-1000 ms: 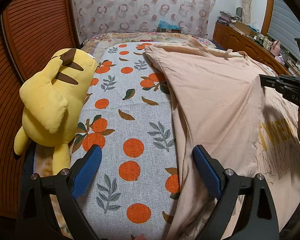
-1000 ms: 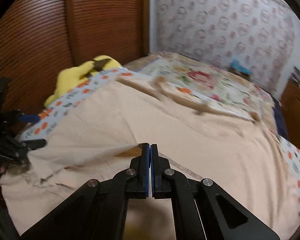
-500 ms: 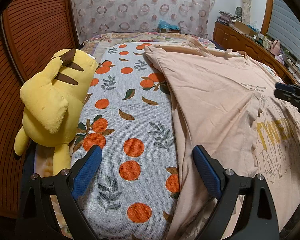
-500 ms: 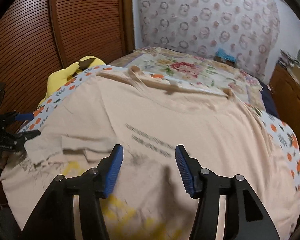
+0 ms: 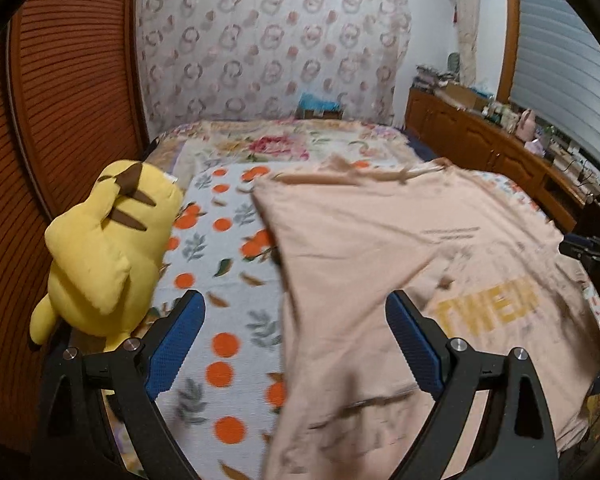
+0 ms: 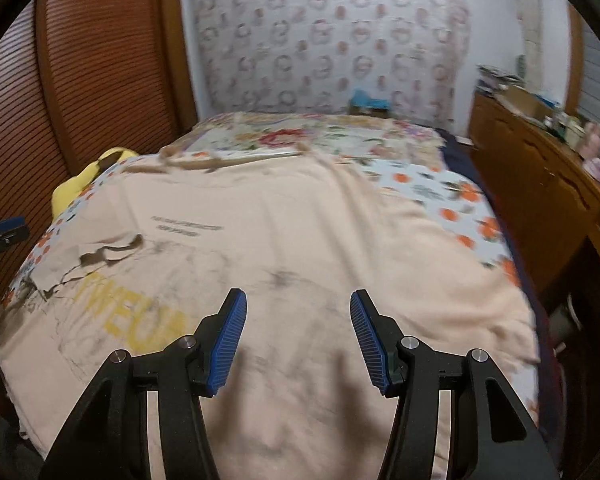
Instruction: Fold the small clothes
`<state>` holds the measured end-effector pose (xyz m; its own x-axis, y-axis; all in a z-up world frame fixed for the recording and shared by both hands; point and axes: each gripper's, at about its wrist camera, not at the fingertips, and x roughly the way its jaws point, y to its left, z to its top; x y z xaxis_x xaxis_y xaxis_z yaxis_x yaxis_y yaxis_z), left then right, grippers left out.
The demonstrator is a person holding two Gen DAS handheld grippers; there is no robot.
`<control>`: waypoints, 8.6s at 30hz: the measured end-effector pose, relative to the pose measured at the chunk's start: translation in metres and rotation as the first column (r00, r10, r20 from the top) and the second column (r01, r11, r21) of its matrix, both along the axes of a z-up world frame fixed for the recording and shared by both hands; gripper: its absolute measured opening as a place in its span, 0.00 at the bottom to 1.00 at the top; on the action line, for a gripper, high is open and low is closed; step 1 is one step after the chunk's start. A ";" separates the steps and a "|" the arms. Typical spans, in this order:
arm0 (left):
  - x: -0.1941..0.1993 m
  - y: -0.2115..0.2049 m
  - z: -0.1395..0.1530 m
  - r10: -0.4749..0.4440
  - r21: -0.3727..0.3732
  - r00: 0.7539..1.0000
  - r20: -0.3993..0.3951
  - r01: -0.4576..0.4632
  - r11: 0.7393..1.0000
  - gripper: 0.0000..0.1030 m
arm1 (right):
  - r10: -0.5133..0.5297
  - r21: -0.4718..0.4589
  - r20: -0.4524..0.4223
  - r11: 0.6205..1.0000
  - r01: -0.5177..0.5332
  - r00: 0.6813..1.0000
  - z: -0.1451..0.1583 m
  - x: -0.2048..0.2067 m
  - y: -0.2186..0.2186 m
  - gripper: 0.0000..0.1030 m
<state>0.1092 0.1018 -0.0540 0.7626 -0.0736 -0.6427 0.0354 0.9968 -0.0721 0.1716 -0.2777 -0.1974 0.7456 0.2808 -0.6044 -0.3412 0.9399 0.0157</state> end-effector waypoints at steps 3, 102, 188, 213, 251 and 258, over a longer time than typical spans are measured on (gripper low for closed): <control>-0.003 -0.015 0.001 -0.017 -0.005 1.000 0.010 0.017 1.000 0.90 | -0.048 0.013 0.009 0.999 0.048 0.999 0.002 -0.014 -0.020 0.54; -0.024 -0.061 -0.012 -0.098 -0.023 0.995 -0.009 0.097 0.995 0.90 | 0.310 0.068 -0.006 0.949 -0.309 0.951 0.089 0.053 0.124 0.44; 0.171 0.000 -0.028 -0.160 -0.032 0.973 -0.164 0.157 0.987 0.06 | 0.025 -0.091 -0.131 0.995 -0.037 0.991 0.053 0.129 0.068 0.67; -0.022 0.004 0.039 -0.167 -0.034 0.984 0.069 0.169 0.985 0.05 | 0.112 0.024 0.203 0.993 -0.120 0.973 0.109 -0.025 0.032 0.06; -0.094 0.021 -0.002 -0.090 -0.034 0.995 -0.041 0.089 0.995 0.82 | 0.114 -0.055 -0.017 0.992 -0.115 0.993 0.062 -0.152 -0.021 0.36; -0.064 0.016 -0.006 -0.084 0.005 0.994 -0.070 0.085 0.996 0.82 | 0.124 -0.055 -0.010 0.991 -0.124 0.992 0.052 -0.118 -0.011 0.44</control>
